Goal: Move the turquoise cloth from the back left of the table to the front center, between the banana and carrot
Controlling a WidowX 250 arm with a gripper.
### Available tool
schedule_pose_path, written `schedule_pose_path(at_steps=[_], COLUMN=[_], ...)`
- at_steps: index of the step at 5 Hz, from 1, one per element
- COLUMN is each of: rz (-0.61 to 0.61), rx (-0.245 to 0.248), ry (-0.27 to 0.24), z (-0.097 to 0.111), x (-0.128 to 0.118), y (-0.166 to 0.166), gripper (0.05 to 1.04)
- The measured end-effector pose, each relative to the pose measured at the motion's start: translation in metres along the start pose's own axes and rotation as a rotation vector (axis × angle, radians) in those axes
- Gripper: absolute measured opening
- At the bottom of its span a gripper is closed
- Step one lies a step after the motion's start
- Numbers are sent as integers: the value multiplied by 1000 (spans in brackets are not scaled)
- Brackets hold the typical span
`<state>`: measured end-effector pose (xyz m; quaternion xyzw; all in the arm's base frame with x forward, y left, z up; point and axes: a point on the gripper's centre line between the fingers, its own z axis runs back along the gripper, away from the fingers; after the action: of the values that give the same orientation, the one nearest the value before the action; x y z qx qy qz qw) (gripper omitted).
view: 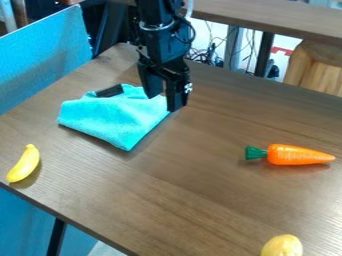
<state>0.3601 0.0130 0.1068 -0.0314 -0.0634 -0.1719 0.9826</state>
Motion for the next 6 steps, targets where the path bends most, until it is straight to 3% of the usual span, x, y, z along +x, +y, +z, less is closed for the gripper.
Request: schedule_pose_path(at_steps=[1,2,4,5,6], rz=[4,-13,46,86,103], rx=[-17,36,153,212,238], ry=[41,45,130,204,257], z=[-14,-16,-18,-31,-43], x=[-5,-8,-18,-17,-11], y=[-1,15,57,75,87], gripper=[997,997,997,997,997])
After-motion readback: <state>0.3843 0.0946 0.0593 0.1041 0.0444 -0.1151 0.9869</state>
